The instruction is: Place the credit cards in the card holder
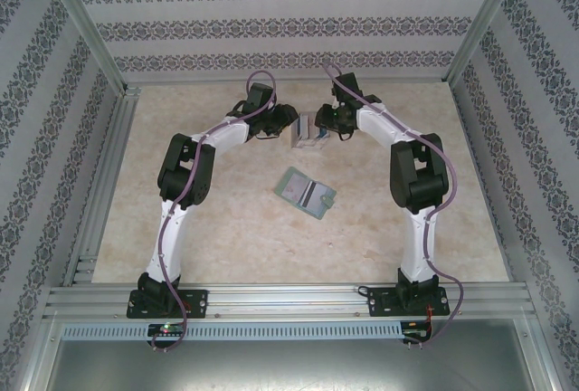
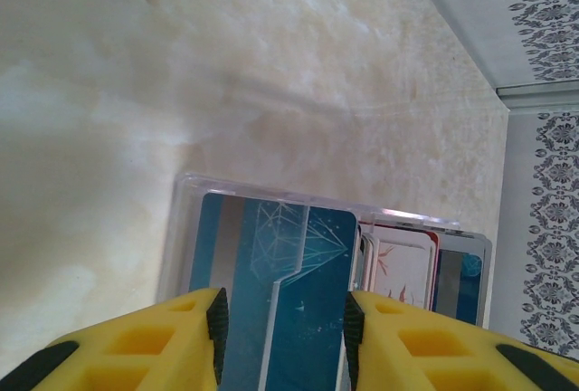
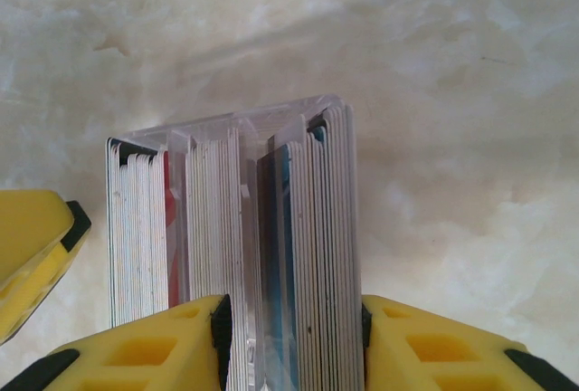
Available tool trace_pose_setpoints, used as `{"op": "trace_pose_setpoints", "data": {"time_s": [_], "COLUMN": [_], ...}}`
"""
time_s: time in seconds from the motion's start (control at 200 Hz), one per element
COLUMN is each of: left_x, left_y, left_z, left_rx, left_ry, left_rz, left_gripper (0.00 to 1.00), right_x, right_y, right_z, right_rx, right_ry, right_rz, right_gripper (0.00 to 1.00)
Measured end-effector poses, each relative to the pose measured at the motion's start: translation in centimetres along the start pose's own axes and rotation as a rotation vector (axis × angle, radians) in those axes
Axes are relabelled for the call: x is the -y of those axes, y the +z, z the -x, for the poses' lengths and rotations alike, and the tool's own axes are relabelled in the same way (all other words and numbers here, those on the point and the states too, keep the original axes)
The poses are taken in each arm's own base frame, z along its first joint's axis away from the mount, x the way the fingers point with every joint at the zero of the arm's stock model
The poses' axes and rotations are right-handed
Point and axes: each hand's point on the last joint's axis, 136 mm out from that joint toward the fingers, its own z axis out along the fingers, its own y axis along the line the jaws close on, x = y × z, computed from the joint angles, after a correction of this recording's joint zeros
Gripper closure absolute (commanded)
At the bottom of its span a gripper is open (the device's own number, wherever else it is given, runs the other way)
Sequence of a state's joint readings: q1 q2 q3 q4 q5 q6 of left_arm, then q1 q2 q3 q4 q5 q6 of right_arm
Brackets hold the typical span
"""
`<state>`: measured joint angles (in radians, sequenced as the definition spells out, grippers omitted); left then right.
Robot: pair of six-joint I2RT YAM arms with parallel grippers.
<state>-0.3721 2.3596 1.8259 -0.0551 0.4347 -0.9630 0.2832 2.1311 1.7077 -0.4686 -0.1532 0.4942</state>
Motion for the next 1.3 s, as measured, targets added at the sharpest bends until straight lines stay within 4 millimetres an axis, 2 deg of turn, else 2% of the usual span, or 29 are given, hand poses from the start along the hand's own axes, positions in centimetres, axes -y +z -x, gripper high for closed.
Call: {"op": "trace_pose_setpoints", "data": {"time_s": [0.984, 1.299], "left_x": [-0.2, 0.7], "left_y": [0.4, 0.3], "left_z": [-0.2, 0.3], "left_rx": [-0.008, 0.002], "left_ry": [-0.008, 0.000], "left_rz": [-0.001, -0.017], "left_gripper": [0.59, 0.59], "right_x": [-1.5, -2.1], "right_y": [-0.3, -0.7], "right_z": [-0.5, 0.0], "right_rx": [-0.007, 0.000], "right_ry": [-0.046, -0.048], "right_rz": [0.007, 0.028], "right_gripper": [0.58, 0.58]}}
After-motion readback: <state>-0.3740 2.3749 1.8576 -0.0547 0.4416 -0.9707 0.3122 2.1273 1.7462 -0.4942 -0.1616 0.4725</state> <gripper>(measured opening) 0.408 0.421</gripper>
